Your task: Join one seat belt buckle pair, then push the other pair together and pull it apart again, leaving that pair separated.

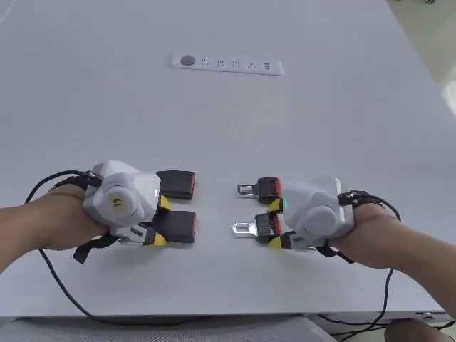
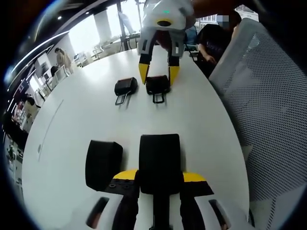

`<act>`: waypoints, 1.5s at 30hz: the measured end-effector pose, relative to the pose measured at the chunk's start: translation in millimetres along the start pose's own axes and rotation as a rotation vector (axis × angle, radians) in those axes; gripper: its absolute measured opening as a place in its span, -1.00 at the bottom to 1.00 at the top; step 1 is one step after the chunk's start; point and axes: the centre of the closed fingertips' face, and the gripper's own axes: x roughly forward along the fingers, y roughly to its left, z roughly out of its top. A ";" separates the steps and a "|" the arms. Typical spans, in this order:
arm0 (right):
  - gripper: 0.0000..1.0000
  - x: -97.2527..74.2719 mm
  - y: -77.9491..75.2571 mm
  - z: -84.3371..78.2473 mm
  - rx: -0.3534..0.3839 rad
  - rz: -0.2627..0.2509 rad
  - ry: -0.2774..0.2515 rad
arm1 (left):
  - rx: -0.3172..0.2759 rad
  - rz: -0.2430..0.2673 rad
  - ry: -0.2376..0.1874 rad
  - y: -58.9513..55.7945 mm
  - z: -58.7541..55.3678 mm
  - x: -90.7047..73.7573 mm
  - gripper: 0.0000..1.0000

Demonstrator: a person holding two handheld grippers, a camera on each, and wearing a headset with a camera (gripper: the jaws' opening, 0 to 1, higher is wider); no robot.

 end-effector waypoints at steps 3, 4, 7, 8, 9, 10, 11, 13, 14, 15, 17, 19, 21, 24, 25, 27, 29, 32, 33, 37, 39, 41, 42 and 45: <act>-0.37 0.1 -0.2 0.1 0.002 0.005 -0.005 | -0.008 -0.001 -0.001 0.4 -0.3 0.4 -0.34; -0.38 0.1 -0.5 0.1 0.004 0.010 -0.010 | -0.012 0.000 -0.001 0.5 -0.5 0.6 -0.34; -0.37 0.9 -1.5 0.5 0.021 0.012 -0.031 | -0.020 0.004 -0.002 0.9 -0.6 0.8 -0.34; -0.37 1.3 -1.5 0.6 0.019 0.012 -0.036 | -0.024 0.006 -0.002 1.0 -0.8 1.0 -0.34; -0.37 1.3 -1.3 0.5 0.021 0.011 -0.039 | -0.026 0.008 -0.002 1.0 -0.9 1.0 -0.34; -0.37 1.2 -1.3 0.7 0.018 0.012 -0.043 | -0.025 0.009 -0.002 0.9 -0.9 0.9 -0.34; -0.38 0.9 -1.2 0.9 0.023 0.013 -0.046 | -0.025 0.009 -0.003 0.8 -0.9 0.9 -0.34; -0.38 1.2 -1.4 0.6 0.019 0.018 -0.052 | -0.025 0.006 -0.004 0.9 -1.1 0.9 -0.34; -0.38 1.2 -1.4 0.6 0.019 0.019 -0.052 | -0.026 0.004 -0.004 1.0 -1.2 1.0 -0.34; -0.38 1.2 -1.4 1.0 0.019 0.021 -0.053 | -0.027 0.003 -0.005 1.1 -1.2 1.1 -0.34; -0.38 1.0 -1.5 1.5 0.018 0.024 -0.056 | -0.030 0.001 -0.005 1.0 -1.3 1.3 -0.34; -0.38 1.7 -2.7 1.3 0.036 0.024 -0.060 | -0.034 0.001 -0.006 1.0 -1.4 1.3 -0.34; -0.38 1.9 -2.5 1.6 0.027 0.026 -0.051 | -0.035 0.002 -0.007 1.1 -1.5 1.4 -0.34; -0.38 2.7 -2.9 2.2 0.024 0.022 -0.047 | -0.035 0.001 -0.007 1.3 -1.6 1.6 -0.34; -0.38 2.7 -3.0 2.5 0.025 0.023 -0.048 | -0.034 0.000 -0.007 1.3 -1.6 1.8 -0.34; -0.38 2.6 -3.4 3.2 0.033 0.023 -0.051 | -0.035 -0.001 -0.006 1.4 -1.5 1.9 -0.34; -0.38 3.2 -3.2 4.3 0.027 0.024 -0.049 | -0.039 -0.002 -0.006 1.1 -1.5 2.0 -0.34; -0.38 4.9 -2.9 7.4 0.037 0.020 -0.049 | -0.042 -0.004 -0.006 1.1 -1.4 2.1 -0.34; -0.38 6.4 -1.6 10.4 0.034 0.019 -0.049 | -0.043 -0.005 -0.005 1.1 -1.3 2.1 -0.34; -0.39 8.1 -0.3 16.9 0.038 0.019 -0.056 | -0.048 -0.006 -0.004 1.0 -1.5 2.4 -0.34; -0.39 9.4 0.9 21.3 0.052 0.025 -0.068 | -0.048 -0.007 -0.003 0.9 -1.7 2.4 -0.34; -0.39 11.3 0.6 24.4 0.050 0.019 -0.067 | -0.052 -0.008 -0.002 0.8 -1.8 2.5 -0.34; -0.39 12.0 0.9 25.7 0.050 0.019 -0.068 | -0.054 -0.009 -0.002 0.9 -1.8 2.5 -0.34; -0.39 14.1 2.5 31.6 0.053 0.020 -0.077 | -0.056 -0.012 -0.001 1.1 -2.3 2.6 -0.34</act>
